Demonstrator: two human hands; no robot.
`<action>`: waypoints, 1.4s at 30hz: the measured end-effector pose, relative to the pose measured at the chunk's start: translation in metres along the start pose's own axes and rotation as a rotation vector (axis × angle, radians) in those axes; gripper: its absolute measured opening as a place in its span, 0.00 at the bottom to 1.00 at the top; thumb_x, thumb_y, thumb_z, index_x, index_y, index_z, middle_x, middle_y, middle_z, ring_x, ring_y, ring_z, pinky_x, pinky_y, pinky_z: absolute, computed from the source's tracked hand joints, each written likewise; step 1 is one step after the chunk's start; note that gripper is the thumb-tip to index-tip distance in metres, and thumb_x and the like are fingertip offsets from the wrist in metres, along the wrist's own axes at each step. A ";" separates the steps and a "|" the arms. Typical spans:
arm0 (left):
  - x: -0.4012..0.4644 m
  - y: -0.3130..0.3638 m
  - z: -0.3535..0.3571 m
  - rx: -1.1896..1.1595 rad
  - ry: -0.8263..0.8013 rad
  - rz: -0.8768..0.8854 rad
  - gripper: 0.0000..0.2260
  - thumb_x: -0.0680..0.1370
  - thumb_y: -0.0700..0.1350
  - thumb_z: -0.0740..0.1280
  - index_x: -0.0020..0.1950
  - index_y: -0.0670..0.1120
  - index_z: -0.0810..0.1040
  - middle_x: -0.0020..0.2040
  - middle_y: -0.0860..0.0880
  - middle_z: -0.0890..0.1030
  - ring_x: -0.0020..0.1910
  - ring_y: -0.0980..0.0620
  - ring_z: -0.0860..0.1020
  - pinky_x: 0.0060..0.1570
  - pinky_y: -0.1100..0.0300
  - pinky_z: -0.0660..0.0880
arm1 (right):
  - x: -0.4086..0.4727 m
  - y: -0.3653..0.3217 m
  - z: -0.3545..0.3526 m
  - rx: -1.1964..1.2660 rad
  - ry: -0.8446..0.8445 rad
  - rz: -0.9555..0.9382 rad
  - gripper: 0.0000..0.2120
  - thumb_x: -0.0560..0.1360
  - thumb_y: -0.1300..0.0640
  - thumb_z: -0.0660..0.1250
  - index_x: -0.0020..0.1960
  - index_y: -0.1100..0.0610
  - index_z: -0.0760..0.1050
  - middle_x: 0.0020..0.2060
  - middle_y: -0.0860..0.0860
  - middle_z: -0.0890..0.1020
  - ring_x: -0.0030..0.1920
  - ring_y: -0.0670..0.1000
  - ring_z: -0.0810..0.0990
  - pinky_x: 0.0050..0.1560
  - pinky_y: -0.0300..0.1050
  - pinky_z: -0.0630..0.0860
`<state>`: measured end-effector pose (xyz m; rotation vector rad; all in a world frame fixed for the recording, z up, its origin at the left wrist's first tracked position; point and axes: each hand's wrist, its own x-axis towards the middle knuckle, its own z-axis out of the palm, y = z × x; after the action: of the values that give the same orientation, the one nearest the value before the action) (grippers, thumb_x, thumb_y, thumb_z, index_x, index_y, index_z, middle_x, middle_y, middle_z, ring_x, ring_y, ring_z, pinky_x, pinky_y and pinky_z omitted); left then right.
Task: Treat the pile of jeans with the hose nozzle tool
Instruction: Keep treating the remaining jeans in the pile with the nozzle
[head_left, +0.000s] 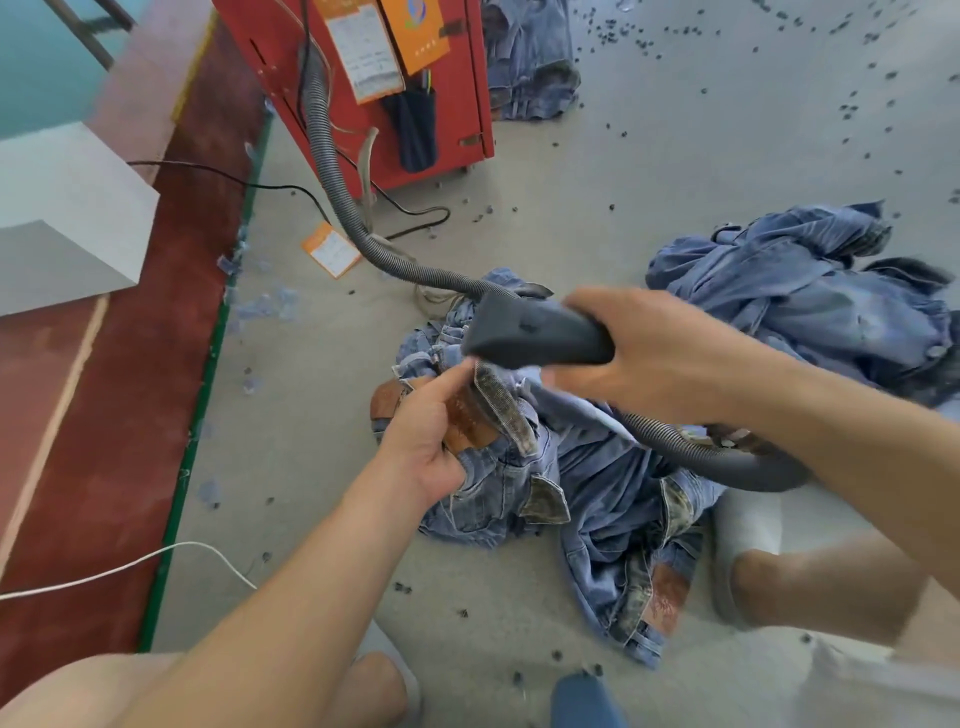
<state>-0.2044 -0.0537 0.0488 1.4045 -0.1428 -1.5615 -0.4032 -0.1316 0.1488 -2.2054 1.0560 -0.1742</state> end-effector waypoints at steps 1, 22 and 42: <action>0.000 0.000 -0.001 -0.026 0.004 0.000 0.11 0.80 0.49 0.71 0.44 0.45 0.88 0.44 0.44 0.87 0.39 0.47 0.86 0.37 0.53 0.83 | 0.003 0.002 -0.007 0.039 0.045 0.038 0.07 0.76 0.47 0.73 0.50 0.45 0.76 0.32 0.44 0.81 0.32 0.37 0.79 0.28 0.32 0.70; 0.001 0.001 -0.005 0.045 -0.047 0.089 0.08 0.83 0.43 0.67 0.51 0.44 0.86 0.52 0.41 0.86 0.48 0.43 0.85 0.58 0.38 0.79 | 0.020 0.015 -0.031 0.083 -0.041 0.217 0.07 0.76 0.48 0.74 0.48 0.48 0.78 0.26 0.45 0.81 0.24 0.44 0.79 0.27 0.39 0.74; -0.004 0.004 -0.008 0.026 -0.130 0.093 0.09 0.72 0.48 0.74 0.48 0.46 0.89 0.49 0.43 0.88 0.44 0.45 0.87 0.39 0.51 0.84 | 0.003 -0.003 -0.015 -0.227 -0.262 -0.034 0.05 0.71 0.45 0.72 0.43 0.41 0.76 0.36 0.36 0.81 0.35 0.42 0.79 0.32 0.36 0.72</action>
<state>-0.1958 -0.0489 0.0517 1.2978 -0.3030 -1.5783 -0.4051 -0.1404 0.1618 -2.3687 0.9300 0.2263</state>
